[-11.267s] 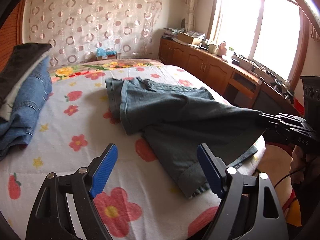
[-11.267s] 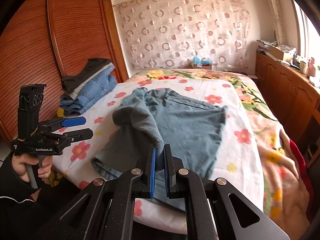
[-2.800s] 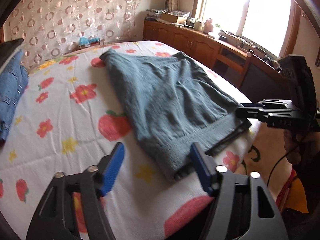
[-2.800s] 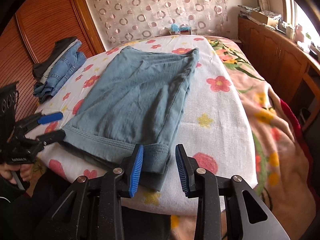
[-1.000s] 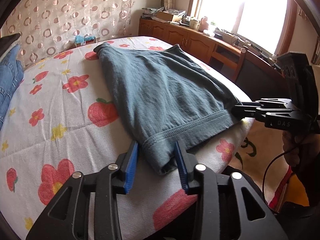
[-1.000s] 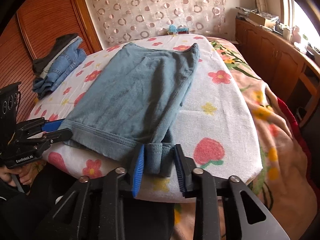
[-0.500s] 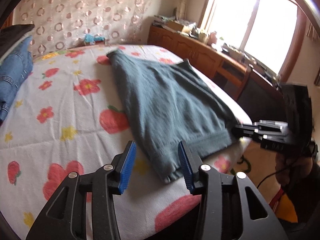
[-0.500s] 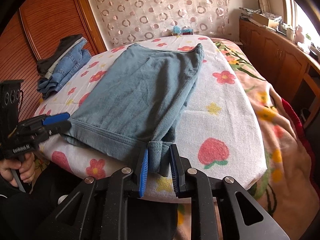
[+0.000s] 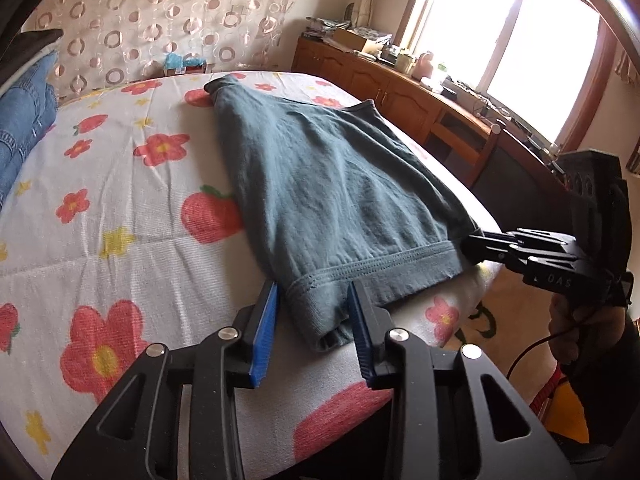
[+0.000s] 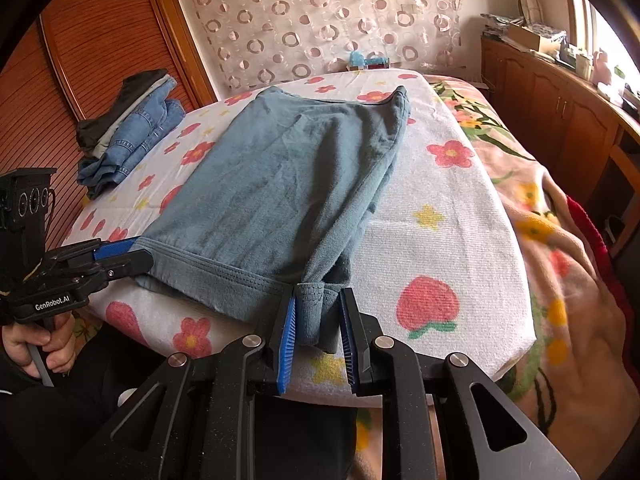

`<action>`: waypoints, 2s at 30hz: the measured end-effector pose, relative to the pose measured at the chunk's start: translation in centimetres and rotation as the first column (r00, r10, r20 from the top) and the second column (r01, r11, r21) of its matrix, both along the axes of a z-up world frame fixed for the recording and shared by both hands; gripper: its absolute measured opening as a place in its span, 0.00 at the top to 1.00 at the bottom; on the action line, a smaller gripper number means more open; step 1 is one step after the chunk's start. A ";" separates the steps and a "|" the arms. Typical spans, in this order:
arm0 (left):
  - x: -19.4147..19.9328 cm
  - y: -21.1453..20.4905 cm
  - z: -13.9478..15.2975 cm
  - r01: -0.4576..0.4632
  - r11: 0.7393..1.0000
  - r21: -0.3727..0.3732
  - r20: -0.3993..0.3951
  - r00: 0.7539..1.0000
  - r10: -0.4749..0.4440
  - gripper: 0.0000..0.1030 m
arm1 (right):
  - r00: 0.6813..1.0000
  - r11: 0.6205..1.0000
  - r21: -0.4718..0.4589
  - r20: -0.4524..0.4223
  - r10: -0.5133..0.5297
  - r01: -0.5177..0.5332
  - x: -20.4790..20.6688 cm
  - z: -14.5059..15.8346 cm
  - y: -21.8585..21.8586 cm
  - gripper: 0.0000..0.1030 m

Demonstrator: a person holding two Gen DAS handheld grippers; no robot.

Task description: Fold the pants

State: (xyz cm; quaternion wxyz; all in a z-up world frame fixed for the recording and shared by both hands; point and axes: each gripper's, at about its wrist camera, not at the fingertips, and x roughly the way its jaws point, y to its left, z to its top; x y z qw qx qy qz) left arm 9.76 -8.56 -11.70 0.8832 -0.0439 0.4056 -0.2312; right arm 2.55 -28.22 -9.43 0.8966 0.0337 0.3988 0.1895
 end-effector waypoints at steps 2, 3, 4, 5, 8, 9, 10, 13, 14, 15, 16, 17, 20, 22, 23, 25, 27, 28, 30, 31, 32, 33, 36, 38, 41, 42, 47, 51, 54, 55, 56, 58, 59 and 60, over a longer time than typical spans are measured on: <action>-0.2 -0.2 0.0 0.000 1.000 0.016 0.004 1.000 0.000 0.81 | 1.000 1.000 0.003 0.001 0.003 -0.003 0.0 0.0 0.1 0.83; -0.2 -0.1 0.1 0.002 1.000 0.014 0.001 1.000 -0.002 0.83 | 1.000 1.000 0.013 0.001 0.011 -0.011 0.0 0.0 0.1 0.83; -0.2 -0.1 0.2 0.006 1.000 0.012 0.003 1.000 -0.006 0.86 | 1.000 1.000 0.012 0.001 0.012 -0.012 0.0 0.1 0.2 0.84; -0.2 0.0 0.5 0.010 1.000 0.002 0.011 1.000 -0.010 0.88 | 1.000 1.000 0.009 0.002 0.015 -0.015 0.0 0.1 0.3 0.84; -0.3 0.3 1.9 0.019 1.000 -0.019 0.038 0.999 -0.019 0.89 | 1.000 1.000 0.020 0.022 0.019 -0.019 0.1 0.9 0.3 0.84; -0.4 0.5 2.8 0.020 1.000 -0.021 0.066 0.998 -0.018 0.89 | 0.999 0.999 0.029 0.042 0.023 -0.024 0.1 1.6 0.3 0.84; -0.4 0.6 3.5 0.021 1.000 -0.021 0.081 0.997 -0.019 0.89 | 0.998 0.999 0.033 0.061 0.022 -0.024 0.0 2.1 0.3 0.84; -0.3 1.2 6.3 0.019 0.999 -0.027 0.144 0.989 -0.015 0.89 | 0.991 0.998 0.055 0.132 0.026 -0.033 -0.2 4.9 0.2 0.85; -0.2 1.5 7.5 0.017 0.999 -0.027 0.172 0.985 -0.012 0.89 | 0.987 0.997 0.062 0.157 0.027 -0.037 -0.2 5.9 0.2 0.85; -0.1 1.9 8.5 0.013 0.999 -0.030 0.194 0.981 -0.007 0.89 | 0.982 0.997 0.069 0.186 0.033 -0.046 -0.2 7.2 0.3 0.85; 0.0 2.2 9.7 0.011 0.999 -0.032 0.216 0.976 -0.004 0.90 | 0.977 0.996 0.071 0.210 0.035 -0.050 -0.2 8.1 0.3 0.85; 0.1 2.4 10.4 0.008 0.999 -0.035 0.231 0.973 0.000 0.90 | 0.971 0.996 0.072 0.237 0.037 -0.055 -0.2 9.3 0.4 0.85; 0.5 3.5 13.7 -0.011 0.999 -0.050 0.294 0.956 0.025 0.90 | 0.948 0.995 0.066 0.314 0.052 -0.076 -0.1 12.9 1.1 0.85; 0.6 4.2 15.9 -0.025 0.998 -0.054 0.336 0.941 0.041 0.90 | 0.932 0.994 0.072 0.359 0.054 -0.086 -0.3 14.9 1.6 0.85; 0.6 4.4 16.8 -0.027 0.998 -0.054 0.352 0.935 0.045 0.90 | 0.924 0.993 0.077 0.378 0.057 -0.093 -0.3 15.9 1.9 0.85; 0.4 4.9 18.6 -0.036 0.998 -0.052 0.391 0.919 0.054 0.90 | 0.908 0.991 0.084 0.414 0.063 -0.108 -0.4 17.6 2.6 0.85; 0.1 5.5 20.3 -0.041 0.997 -0.059 0.423 0.904 0.062 0.90 | 0.893 0.989 0.083 0.444 0.077 -0.126 -0.6 19.3 3.3 0.85; 0.0 5.8 20.9 -0.040 0.997 -0.064 0.433 0.899 0.064 0.90 | 0.885 0.988 0.077 0.459 0.083 -0.133 -0.7 20.0 3.6 0.85; -0.4 6.5 22.1 -0.049 0.996 -0.070 0.456 0.887 0.075 0.90 | 0.870 0.987 0.070 0.485 0.094 -0.146 -1.1 21.0 4.0 0.85; -0.5 6.8 22.4 -0.050 0.996 -0.071 0.464 0.882 0.077 0.90 | 0.863 0.985 0.075 0.495 0.100 -0.157 -1.3 21.6 4.2 0.85; -0.7 7.2 22.9 -0.055 0.996 -0.074 0.475 0.876 0.084 0.90 | 0.859 0.983 0.078 0.502 0.103 -0.164 -1.5 21.8 4.3 0.85; -0.6 7.4 23.1 -0.056 0.996 -0.073 0.481 0.872 0.084 0.90 | 0.852 0.983 0.079 0.514 0.104 -0.168 -1.8 22.4 4.6 0.85; -0.1 8.0 23.2 -0.065 0.995 -0.077 0.489 0.867 0.095 0.90 | 0.837 0.984 0.063 0.536 0.109 -0.169 -1.8 22.7 4.9 0.85; 1.1 8.3 22.7 -0.079 0.994 -0.078 0.477 0.872 0.107 0.90 | 0.842 0.984 0.055 0.528 0.116 -0.170 -1.0 21.3 5.0 0.85; 4.1 9.0 20.5 -0.111 0.992 -0.065 0.431 0.893 0.128 0.90 | 0.869 0.983 0.057 0.478 0.125 -0.173 1.9 19.6 5.7 0.85; 5.0 9.0 19.8 -0.118 0.992 -0.055 0.413 0.901 0.130 0.90 | 0.879 0.984 0.046 0.459 0.130 -0.170 3.2 18.9 6.1 0.85; 10.2 9.5 18.5 -0.171 0.985 -0.027 0.387 0.907 0.168 0.90 | 0.897 0.989 0.001 0.422 0.131 -0.146 10.8 18.8 8.3 0.85; 12.8 10.7 21.3 -0.206 0.976 -0.069 0.430 0.877 0.215 0.90 | 0.894 0.989 0.040 0.433 0.114 -0.145 15.0 22.5 9.6 0.85; 13.4 11.0 24.6 -0.229 0.971 -0.074 0.494 0.837 0.235 0.90 | 0.857 0.990 0.031 0.506 0.101 -0.135 16.1 25.8 11.2 0.85; 13.3 11.2 25.5 -0.231 0.969 -0.082 0.512 0.825 0.240 0.90 | 0.848 0.991 0.028 0.522 0.095 -0.128 16.5 26.3 11.6 0.85; 13.3 11.2 25.9 -0.229 0.970 -0.083 0.522 0.819 0.238 0.90 | 0.843 0.991 0.031 0.530 0.091 -0.126 16.7 27.0 11.7 0.85; 12.8 11.3 25.6 -0.240 0.969 -0.060 0.528 0.816 0.235 0.90 | 0.848 0.991 0.035 0.522 0.089 -0.125 17.0 26.6 12.0 0.85; 12.7 11.4 25.0 -0.240 0.969 -0.050 0.518 0.824 0.231 0.90 | 0.858 0.992 0.032 0.506 0.091 -0.124 17.2 25.9 12.1 0.85; 12.3 11.7 23.5 -0.243 0.969 -0.036 0.488 0.842 0.229 0.90 | 0.869 0.991 0.028 0.486 0.098 -0.127 16.9 24.6 12.1 0.85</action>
